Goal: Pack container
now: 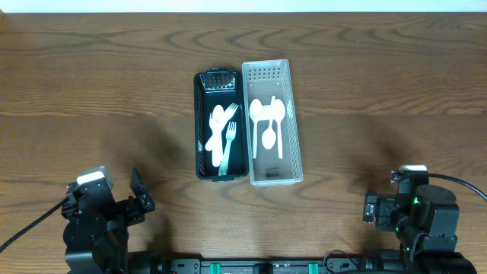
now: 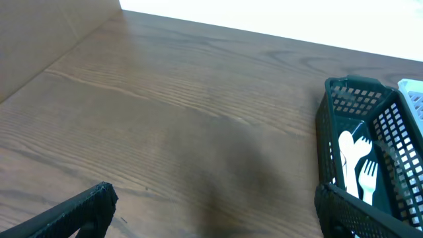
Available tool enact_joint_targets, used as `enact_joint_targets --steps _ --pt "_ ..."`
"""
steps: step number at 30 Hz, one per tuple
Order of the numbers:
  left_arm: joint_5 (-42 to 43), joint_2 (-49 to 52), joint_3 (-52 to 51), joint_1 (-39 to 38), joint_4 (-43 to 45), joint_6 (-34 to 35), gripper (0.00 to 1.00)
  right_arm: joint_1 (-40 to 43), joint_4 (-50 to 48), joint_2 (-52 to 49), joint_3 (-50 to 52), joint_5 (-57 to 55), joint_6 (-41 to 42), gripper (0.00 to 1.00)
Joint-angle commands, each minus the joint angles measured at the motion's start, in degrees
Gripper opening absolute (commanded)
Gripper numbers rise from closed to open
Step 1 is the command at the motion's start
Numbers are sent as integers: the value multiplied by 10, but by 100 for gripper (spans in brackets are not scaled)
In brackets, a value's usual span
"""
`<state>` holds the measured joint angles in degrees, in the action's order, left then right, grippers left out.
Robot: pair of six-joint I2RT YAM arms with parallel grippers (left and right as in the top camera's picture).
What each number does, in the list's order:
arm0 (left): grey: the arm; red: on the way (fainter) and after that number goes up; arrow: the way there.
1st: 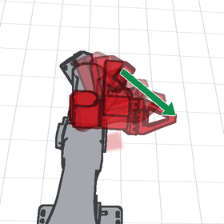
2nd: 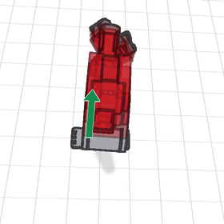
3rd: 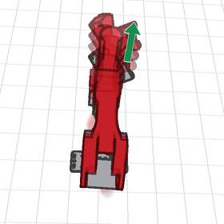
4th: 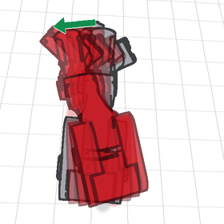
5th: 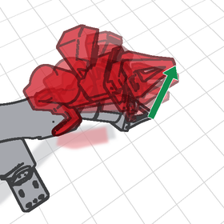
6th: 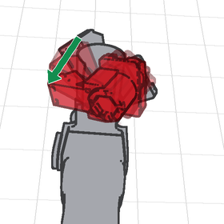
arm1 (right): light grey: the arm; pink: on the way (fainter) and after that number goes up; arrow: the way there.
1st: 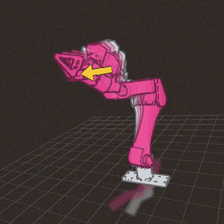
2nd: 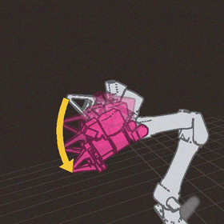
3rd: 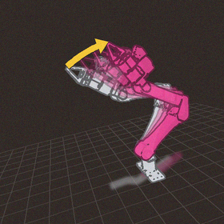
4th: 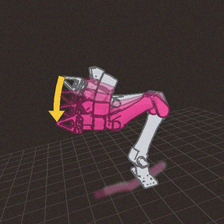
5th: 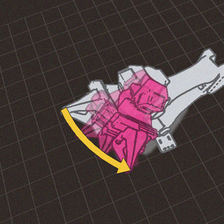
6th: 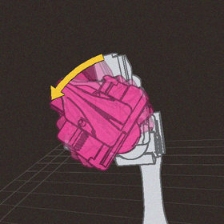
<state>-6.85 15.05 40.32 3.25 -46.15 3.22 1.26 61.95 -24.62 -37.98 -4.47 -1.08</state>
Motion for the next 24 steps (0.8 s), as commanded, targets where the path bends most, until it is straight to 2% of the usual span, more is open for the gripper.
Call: enact_joint_targets --steps 1,5,10,18,24 --pt "-3 -3 0 -2 -1 7 98 -5 1 3 3 2 -7 99" --pt "-3 -3 0 -2 -1 7 98 -5 1 15 3 2 -7 99" --pt "-3 -3 0 -2 -1 7 98 -5 0 98 3 -2 -7 99" --pt "-3 -3 0 -2 -1 7 98 -11 -13 226 8 93 -7 99" --pt "-3 -3 0 -2 -1 7 98 -11 -135 241 77 89 -7 99"
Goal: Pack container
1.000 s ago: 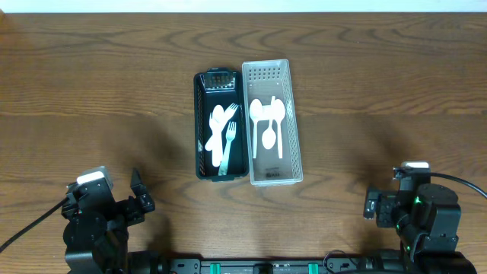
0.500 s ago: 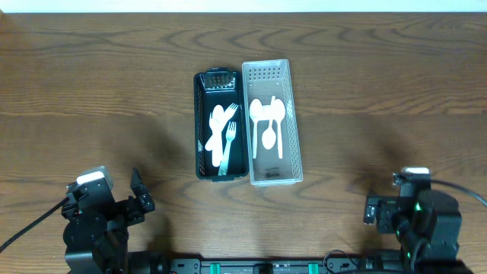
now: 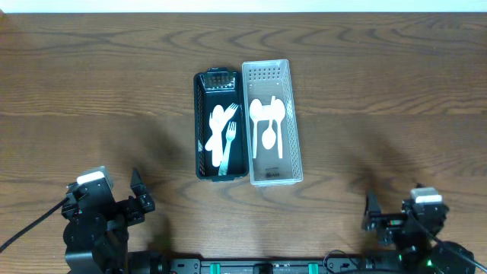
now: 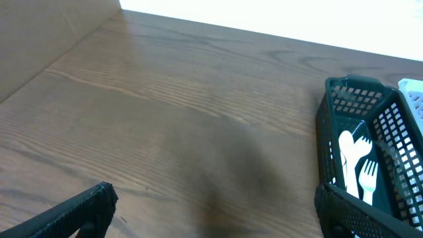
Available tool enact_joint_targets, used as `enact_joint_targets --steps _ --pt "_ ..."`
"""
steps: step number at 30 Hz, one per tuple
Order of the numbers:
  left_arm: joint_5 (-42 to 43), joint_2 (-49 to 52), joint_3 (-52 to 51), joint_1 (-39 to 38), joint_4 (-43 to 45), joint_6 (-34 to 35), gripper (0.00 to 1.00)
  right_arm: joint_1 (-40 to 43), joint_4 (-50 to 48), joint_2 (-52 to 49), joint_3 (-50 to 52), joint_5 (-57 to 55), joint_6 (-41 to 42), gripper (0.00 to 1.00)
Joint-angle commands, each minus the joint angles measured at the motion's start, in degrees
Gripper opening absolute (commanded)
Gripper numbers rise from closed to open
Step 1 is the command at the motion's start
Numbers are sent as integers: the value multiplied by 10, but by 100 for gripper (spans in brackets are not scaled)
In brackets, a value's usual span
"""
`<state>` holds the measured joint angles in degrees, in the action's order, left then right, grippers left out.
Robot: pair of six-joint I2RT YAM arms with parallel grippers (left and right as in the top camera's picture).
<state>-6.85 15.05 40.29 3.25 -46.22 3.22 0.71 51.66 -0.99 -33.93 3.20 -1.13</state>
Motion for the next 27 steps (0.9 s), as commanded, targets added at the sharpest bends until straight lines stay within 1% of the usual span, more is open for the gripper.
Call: enact_joint_targets --steps 1,6,7,13,18,23,27 --pt "-3 -3 0 -2 0 7 98 -5 -65 5 55 14 -6 99" --pt "-3 -3 0 -2 0 7 98 -6 -246 7 153 16 -6 99" --pt "-3 -3 0 -2 0 7 98 -8 -314 7 187 15 -6 99" --pt "-3 -3 0 -2 0 7 98 -20 -478 7 280 -1 -7 99" --pt "-3 -3 0 -2 0 7 98 -37 -558 7 335 -34 -7 99" --pt "-3 -3 0 -2 0 7 98 -45 -551 7 336 -64 -14 99" --pt "-3 -3 0 -2 0 7 98 -45 -504 7 336 -61 -12 99"
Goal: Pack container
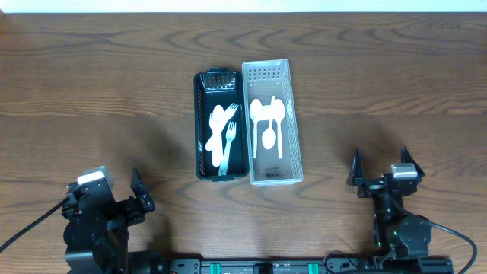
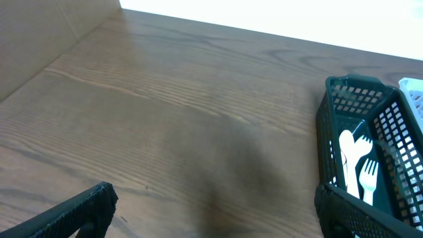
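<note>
A black mesh basket [image 1: 221, 125] holds several white plastic forks [image 1: 225, 137]. Touching its right side, a white mesh basket [image 1: 272, 173] holds white spoons [image 1: 268, 122]. My left gripper [image 1: 140, 192] rests near the table's front left, open and empty. In the left wrist view its fingers [image 2: 82, 206] stand wide apart over bare wood, with the black basket [image 2: 360, 92] and its forks [image 2: 362, 173] to the right. My right gripper [image 1: 379, 164] sits at the front right, fingers spread and pointing away, with nothing between them.
The wooden table [image 1: 91, 84] stretches around both baskets. A brown cardboard wall [image 2: 46, 33] stands at the far left in the left wrist view. A corner of the white basket [image 2: 413, 89] shows at that view's right edge.
The right arm has shifted left and away from the front edge, and its two fingers now show spread and pointing toward the far side. Left arm, baskets and cutlery are unchanged.
First the right arm sat folded at the front right, its fingers not distinct. Then it lay lower against the front edge. Now it stands nearer the baskets with fingers spread. The left gripper stayed open and still throughout, and nothing in the baskets moved.
</note>
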Available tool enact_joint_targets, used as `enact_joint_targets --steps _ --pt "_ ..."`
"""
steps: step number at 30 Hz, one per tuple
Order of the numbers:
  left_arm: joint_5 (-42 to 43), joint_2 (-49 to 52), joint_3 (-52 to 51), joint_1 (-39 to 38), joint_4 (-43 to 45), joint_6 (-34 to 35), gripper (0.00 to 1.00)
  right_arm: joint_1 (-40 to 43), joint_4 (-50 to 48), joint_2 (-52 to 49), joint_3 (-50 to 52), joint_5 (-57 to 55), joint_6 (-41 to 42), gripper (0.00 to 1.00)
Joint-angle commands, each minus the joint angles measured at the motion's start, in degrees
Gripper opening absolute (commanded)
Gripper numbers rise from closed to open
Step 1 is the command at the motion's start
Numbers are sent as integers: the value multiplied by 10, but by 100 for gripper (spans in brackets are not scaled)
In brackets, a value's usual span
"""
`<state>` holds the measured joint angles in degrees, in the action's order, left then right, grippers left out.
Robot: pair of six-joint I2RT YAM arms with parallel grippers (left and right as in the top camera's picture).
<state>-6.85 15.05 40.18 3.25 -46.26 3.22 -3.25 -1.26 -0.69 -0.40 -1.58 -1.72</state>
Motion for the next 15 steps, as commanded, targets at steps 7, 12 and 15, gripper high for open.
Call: enact_joint_targets --steps 7,12,15 --pt "-3 -3 1 -2 0 7 98 -6 56 4 1 -8 -22 99" --pt "-3 -3 1 -2 0 7 98 -6 54 4 1 -7 -22 99" --pt "-3 -3 1 -2 0 7 98 -6 54 4 1 -7 -22 99"
